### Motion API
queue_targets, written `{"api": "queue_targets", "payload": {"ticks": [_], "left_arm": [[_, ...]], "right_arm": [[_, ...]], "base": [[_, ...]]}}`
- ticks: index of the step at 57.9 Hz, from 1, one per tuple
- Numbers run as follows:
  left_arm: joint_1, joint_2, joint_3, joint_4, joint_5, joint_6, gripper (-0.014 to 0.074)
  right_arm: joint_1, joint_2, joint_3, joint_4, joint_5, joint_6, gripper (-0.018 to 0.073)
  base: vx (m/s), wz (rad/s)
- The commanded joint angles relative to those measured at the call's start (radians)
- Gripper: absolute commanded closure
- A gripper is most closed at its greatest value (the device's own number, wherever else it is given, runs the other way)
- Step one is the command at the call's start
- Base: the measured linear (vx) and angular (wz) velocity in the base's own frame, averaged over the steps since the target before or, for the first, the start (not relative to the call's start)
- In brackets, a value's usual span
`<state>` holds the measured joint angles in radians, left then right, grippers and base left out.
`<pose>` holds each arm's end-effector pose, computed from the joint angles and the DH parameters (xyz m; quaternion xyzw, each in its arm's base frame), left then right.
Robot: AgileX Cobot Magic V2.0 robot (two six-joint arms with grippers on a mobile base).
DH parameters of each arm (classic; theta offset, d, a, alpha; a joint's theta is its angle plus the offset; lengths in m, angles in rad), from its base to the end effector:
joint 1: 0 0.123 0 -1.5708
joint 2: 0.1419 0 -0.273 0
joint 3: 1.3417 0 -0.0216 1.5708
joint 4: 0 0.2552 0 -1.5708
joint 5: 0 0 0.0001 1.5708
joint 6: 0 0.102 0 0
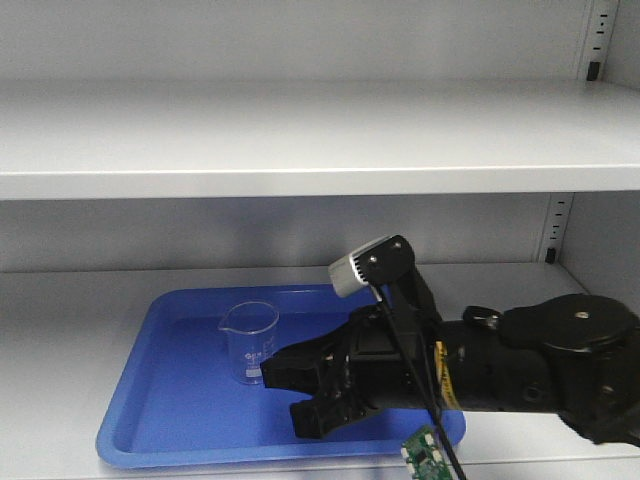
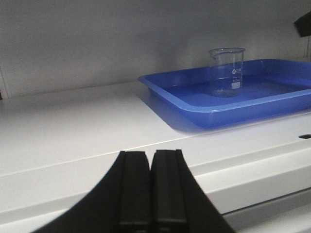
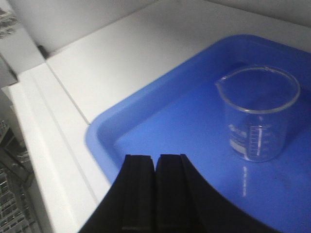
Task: Pick beaker and place in left cabinet
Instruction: 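Open the right gripper and release the beaker upright on the tray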
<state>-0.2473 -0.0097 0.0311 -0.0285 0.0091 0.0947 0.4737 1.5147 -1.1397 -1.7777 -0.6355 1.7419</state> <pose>0.0819 -0.0207 0.2030 0.1073 0.6783 -0.0658 0.7239 0.2840 0.2121 0.3080 -0.3785 0.7276 0.3514 0.4515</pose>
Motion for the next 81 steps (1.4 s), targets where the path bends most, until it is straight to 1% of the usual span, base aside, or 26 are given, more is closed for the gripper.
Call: {"api": "queue_targets", "payload": {"ticks": [1,6,18,32,36,40,42,44,48,51,52,54,55,56,58,59,62,64,67,68,70,74,79,81], "left_arm": [[-0.006,-0.018,0.016,-0.008,-0.085,-0.003,0.0596],[-0.006,-0.018,0.016,-0.008,-0.085,-0.003,0.0596],[-0.006,-0.018,0.016,-0.008,-0.085,-0.003,0.0596],[-0.006,-0.018,0.016,-0.008,-0.085,-0.003,0.0596],[-0.006,-0.018,0.016,-0.008,-0.085,-0.003,0.0596],[-0.006,-0.018,0.016,-0.008,-0.085,-0.003,0.0596],[-0.006,-0.018,0.016,-0.008,-0.085,-0.003,0.0596],[-0.006,-0.018,0.016,-0.008,-0.085,-0.003,0.0596],[-0.006,-0.018,0.016,-0.008,-0.085,-0.003,0.0596],[-0.006,-0.018,0.016,-0.008,-0.085,-0.003,0.0596],[-0.006,-0.018,0.016,-0.008,-0.085,-0.003,0.0596],[-0.006,-0.018,0.016,-0.008,-0.085,-0.003,0.0596],[-0.006,-0.018,0.016,-0.008,-0.085,-0.003,0.0596],[-0.006,-0.018,0.016,-0.008,-0.085,-0.003,0.0596],[-0.006,-0.018,0.016,-0.008,-0.085,-0.003,0.0596],[-0.006,-0.018,0.016,-0.008,-0.085,-0.003,0.0596],[-0.006,-0.018,0.016,-0.008,-0.085,-0.003,0.0596],[-0.006,-0.018,0.016,-0.008,-0.085,-0.003,0.0596],[-0.006,-0.018,0.016,-0.008,-0.085,-0.003,0.0596],[-0.006,-0.018,0.016,-0.008,-0.085,-0.003,0.0596],[-0.006,-0.018,0.016,-0.008,-0.085,-0.003,0.0596],[-0.006,-0.018,0.016,-0.008,-0.085,-0.003,0.0596],[-0.006,-0.018,0.016,-0.008,-0.085,-0.003,0.0596],[-0.006,-0.018,0.016,-0.008,-0.085,-0.003,0.0596]], "right_arm": [[-0.006,-0.061,-0.021,-0.009,-0.027,0.002,0.0565],[-0.006,-0.068,-0.021,-0.009,-0.048,0.002,0.0565],[-0.006,-0.068,-0.021,-0.006,-0.048,0.002,0.0565],[-0.006,-0.068,-0.021,0.002,0.029,0.087,0.0565],[-0.003,-0.060,-0.021,0.032,0.055,0.085,0.0565],[-0.003,-0.052,-0.021,0.088,0.086,0.047,0.0565],[-0.003,-0.049,-0.021,0.139,0.095,0.001,0.0565],[-0.003,-0.042,-0.021,0.214,0.100,-0.070,0.0565],[-0.003,-0.030,-0.021,0.342,0.102,-0.277,0.0565],[-0.001,-0.015,-0.021,0.466,0.102,-0.455,0.0565],[-0.001,-0.011,-0.021,0.498,0.105,-0.495,0.0565],[0.008,-0.002,-0.021,0.593,0.120,-0.607,0.0565],[0.011,0.000,-0.021,0.626,0.133,-0.642,0.0565],[0.014,0.002,-0.021,0.659,0.154,-0.675,0.0565],[0.031,0.002,-0.021,0.760,0.210,-0.768,0.0565],[0.039,0.002,-0.021,0.795,0.237,-0.799,0.0565],[0.073,0.002,-0.021,0.926,0.373,-0.918,0.0565],[0.099,0.002,-0.021,1.029,0.459,-1.023,0.0565],[0.133,0.002,-0.021,1.199,0.567,-1.218,0.0565],[0.140,0.002,-0.021,1.241,0.605,-1.270,0.0565],[0.155,0.002,-0.021,1.359,0.649,-1.418,0.0565],[0.161,0.002,-0.021,1.515,0.682,-1.613,0.0565],[0.160,0.002,-0.021,1.717,0.666,-1.733,0.0565],[0.157,0.002,-0.021,1.770,0.658,-1.759,0.0565]], "base": [[0.00,0.00],[0.00,0.00],[0.00,0.00],[0.00,0.00],[0.00,0.00],[0.00,0.00],[0.00,0.00],[0.00,0.00],[0.00,0.00],[0.00,0.00],[0.00,0.00],[0.00,0.00],[0.00,0.00],[0.00,0.00],[0.00,0.00],[0.00,0.00],[0.00,0.00],[0.00,0.00],[0.00,0.00],[0.00,0.00],[0.00,0.00],[0.00,0.00],[0.00,0.00],[0.00,0.00]]}}
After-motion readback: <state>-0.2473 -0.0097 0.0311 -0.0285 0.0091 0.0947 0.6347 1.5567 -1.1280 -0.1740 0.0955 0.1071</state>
